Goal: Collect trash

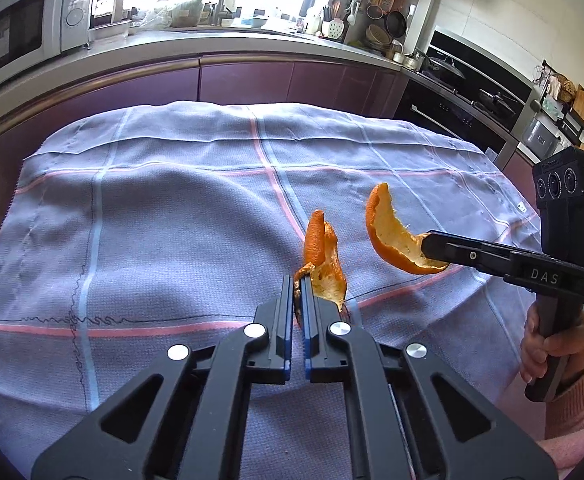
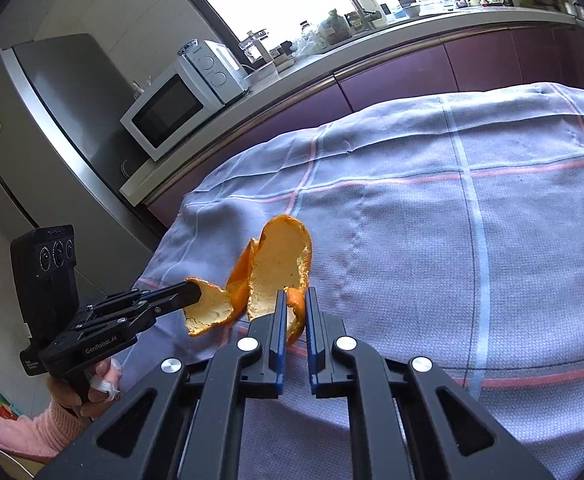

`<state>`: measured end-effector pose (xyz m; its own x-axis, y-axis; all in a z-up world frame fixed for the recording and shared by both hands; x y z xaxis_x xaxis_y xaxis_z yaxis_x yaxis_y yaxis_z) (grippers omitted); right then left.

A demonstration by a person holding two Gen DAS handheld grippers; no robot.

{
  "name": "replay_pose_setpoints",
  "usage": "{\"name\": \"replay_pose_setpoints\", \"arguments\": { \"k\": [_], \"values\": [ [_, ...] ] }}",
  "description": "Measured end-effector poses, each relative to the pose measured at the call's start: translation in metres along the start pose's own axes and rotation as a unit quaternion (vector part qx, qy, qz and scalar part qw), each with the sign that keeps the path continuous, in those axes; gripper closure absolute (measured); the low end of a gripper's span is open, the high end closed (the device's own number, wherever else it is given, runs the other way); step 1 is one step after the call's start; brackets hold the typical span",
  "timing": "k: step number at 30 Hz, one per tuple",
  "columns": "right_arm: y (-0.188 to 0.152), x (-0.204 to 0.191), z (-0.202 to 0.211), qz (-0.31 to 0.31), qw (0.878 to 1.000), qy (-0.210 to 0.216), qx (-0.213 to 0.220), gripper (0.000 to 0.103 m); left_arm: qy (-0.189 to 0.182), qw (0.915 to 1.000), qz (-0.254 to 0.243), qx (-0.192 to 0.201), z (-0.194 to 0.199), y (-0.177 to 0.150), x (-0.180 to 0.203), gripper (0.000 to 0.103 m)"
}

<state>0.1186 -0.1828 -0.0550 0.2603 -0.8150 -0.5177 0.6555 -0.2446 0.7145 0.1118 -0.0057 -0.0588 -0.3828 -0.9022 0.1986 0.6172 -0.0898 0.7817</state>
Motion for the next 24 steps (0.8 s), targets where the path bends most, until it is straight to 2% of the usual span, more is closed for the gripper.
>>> {"name": "replay_pose_setpoints", "arguments": {
  "k": [11, 24],
  "values": [
    [0.003, -0.041, -0.018, 0.024, 0.999, 0.046, -0.002, 0.096, 0.036, 0.9987, 0.014, 0.033, 0.043, 0.0, -0.03, 0.099],
    [0.005, -0.08, -0.039, 0.051, 0.995, 0.08, -0.013, 0.096, 0.073, 0.9948, 0.036, 0.061, 0.085, -0.004, -0.065, 0.099]
  ]
}}
Point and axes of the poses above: each gripper's, at about its wrist camera, not at the fingertips, and z roughly against the way its jaws point, x to its right, y to its top, the point moved 3 cm from there along -z, roughly the way its jaws point, and after that the axes turned 8 degrees about x, right-handed, at the moved point
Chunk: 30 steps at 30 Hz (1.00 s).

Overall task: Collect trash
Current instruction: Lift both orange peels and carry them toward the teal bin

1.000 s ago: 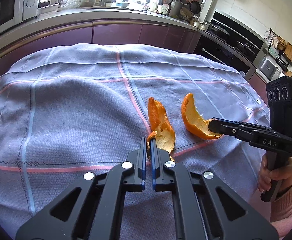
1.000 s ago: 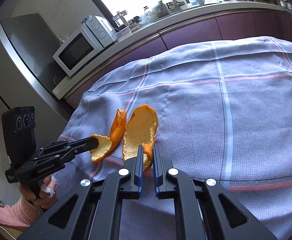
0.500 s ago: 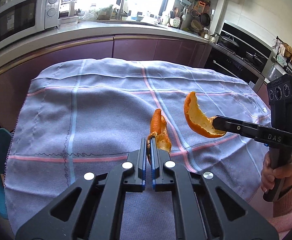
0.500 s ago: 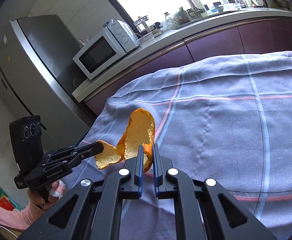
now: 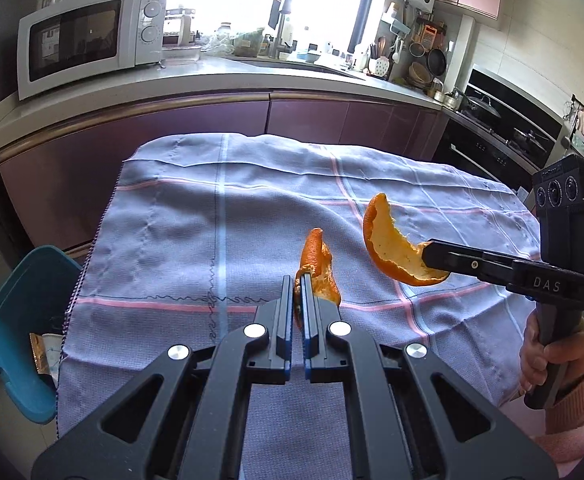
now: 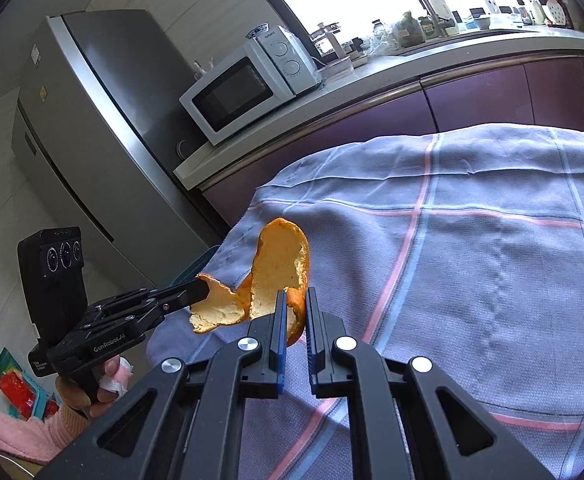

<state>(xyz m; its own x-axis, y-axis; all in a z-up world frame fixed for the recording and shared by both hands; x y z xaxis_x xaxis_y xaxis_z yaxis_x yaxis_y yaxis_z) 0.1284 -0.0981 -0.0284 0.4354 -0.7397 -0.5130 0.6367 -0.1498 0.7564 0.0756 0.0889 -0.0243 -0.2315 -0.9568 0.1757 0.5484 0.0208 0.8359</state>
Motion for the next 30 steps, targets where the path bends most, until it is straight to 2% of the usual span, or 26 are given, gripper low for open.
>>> {"name": "replay_pose_setpoints", "arguments": {
  "k": [14, 30],
  "values": [
    [0.0, -0.031, -0.03, 0.02, 0.999, 0.029, -0.018, 0.096, 0.036, 0.9986, 0.024, 0.03, 0.041, 0.006, -0.041, 0.099],
    [-0.001, -0.068, -0.061, 0.039, 0.997, 0.064, -0.037, 0.096, 0.07, 0.9952, 0.047, 0.048, 0.074, 0.008, -0.078, 0.099]
  ]
}}
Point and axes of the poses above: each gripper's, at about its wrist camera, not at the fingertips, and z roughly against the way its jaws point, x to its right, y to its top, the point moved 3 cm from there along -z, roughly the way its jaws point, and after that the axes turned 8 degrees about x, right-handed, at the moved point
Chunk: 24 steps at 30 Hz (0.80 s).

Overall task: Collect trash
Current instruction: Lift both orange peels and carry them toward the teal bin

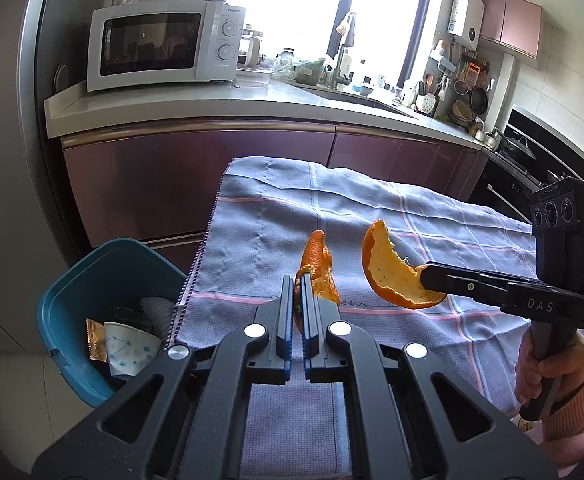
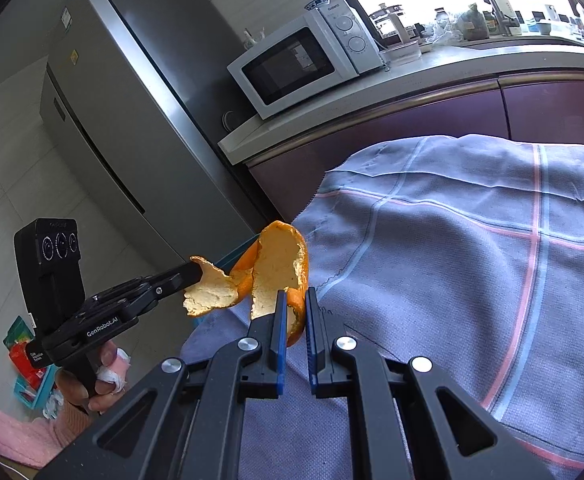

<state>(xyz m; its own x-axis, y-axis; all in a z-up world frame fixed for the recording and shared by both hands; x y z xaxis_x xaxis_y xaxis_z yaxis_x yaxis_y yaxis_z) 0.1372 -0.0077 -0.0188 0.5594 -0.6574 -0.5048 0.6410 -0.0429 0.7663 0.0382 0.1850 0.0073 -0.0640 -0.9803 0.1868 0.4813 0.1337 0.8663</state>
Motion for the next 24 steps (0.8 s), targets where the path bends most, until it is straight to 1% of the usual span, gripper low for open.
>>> {"name": "replay_pose_setpoints", "arguments": {
  "k": [24],
  "values": [
    [0.011, -0.038, -0.048, 0.023, 0.998, 0.043, -0.027, 0.096, 0.05, 0.9983, 0.021, 0.022, 0.029, 0.009, -0.046, 0.099]
  ]
}}
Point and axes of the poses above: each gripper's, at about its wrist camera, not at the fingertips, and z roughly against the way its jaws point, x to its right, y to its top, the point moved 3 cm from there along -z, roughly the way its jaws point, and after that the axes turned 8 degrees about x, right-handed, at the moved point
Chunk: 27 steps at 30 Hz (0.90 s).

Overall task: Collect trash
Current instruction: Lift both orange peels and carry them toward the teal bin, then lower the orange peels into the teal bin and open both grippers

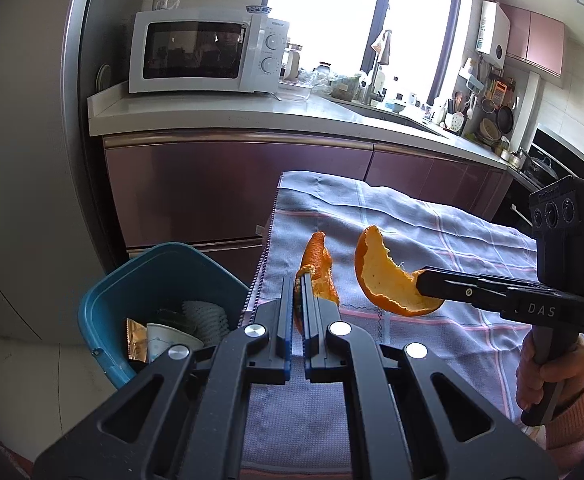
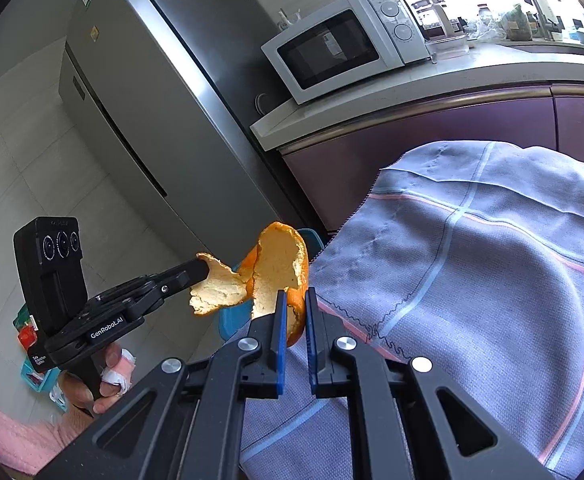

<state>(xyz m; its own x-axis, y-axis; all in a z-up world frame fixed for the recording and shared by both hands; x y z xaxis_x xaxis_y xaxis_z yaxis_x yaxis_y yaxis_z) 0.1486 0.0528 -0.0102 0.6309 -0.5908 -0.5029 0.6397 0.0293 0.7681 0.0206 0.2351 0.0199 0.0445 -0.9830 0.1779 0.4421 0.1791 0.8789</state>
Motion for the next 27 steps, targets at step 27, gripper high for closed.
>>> {"name": "replay_pose_setpoints", "arguments": {
  "k": [27],
  "values": [
    [0.014, -0.03, -0.066, 0.017, 0.998, 0.034, -0.041, 0.096, 0.053, 0.9983, 0.023, 0.008, 0.008, 0.005, -0.052, 0.099]
  ]
}}
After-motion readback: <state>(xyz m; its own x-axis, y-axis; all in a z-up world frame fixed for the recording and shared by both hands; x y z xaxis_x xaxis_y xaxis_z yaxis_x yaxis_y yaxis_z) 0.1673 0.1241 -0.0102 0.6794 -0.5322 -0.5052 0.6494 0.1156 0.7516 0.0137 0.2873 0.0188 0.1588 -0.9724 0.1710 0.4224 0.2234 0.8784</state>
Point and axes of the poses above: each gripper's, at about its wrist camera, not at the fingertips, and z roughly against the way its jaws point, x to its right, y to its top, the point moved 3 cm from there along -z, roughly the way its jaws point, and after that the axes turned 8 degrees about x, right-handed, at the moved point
